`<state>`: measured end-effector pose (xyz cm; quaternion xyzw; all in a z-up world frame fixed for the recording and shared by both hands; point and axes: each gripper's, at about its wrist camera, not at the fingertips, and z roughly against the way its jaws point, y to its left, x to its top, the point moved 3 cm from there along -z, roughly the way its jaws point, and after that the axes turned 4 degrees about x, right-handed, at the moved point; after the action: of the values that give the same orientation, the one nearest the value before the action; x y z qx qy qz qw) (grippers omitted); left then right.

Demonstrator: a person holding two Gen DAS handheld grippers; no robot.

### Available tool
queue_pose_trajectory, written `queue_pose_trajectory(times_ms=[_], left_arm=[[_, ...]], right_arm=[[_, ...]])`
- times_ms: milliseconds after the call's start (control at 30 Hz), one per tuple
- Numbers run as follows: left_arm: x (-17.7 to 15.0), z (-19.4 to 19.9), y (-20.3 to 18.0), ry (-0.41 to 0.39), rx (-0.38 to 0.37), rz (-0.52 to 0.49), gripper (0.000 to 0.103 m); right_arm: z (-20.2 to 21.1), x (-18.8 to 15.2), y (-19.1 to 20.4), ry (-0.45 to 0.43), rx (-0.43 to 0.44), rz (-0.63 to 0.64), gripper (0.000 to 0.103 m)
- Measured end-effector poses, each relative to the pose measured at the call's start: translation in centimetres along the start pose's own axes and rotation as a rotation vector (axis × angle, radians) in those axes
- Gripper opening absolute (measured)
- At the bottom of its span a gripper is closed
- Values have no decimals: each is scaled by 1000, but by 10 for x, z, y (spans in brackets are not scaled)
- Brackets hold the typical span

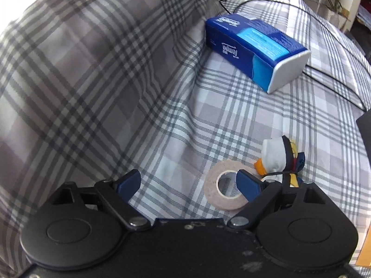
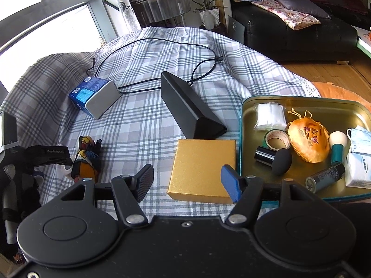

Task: Organize soft objects
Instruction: 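Lower the left gripper around the beige tape roll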

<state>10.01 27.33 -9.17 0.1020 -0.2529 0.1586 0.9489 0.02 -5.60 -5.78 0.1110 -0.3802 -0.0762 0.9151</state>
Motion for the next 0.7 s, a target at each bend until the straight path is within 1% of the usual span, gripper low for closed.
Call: queue_pose_trajectory(times_ms=[100,333,467,600,700], left_arm=[[0,5,7,-4,-12,28,90],[-3,4,-9,-2,-45,-48,90],[-5,1,-19,-14,-39,-78,93],[-3,-7,-20,4,-16,-63,93],[0,-15,-19,26,-28,-41,95]], right_arm=[[-1,0,0,5,0,2,62],[-4,-1,2,15,4,8,62],[-4,-2,1,18,3,7,62],[-4,-2,1,19,6,7,62],[-5,-2,1,19,5,7,62]])
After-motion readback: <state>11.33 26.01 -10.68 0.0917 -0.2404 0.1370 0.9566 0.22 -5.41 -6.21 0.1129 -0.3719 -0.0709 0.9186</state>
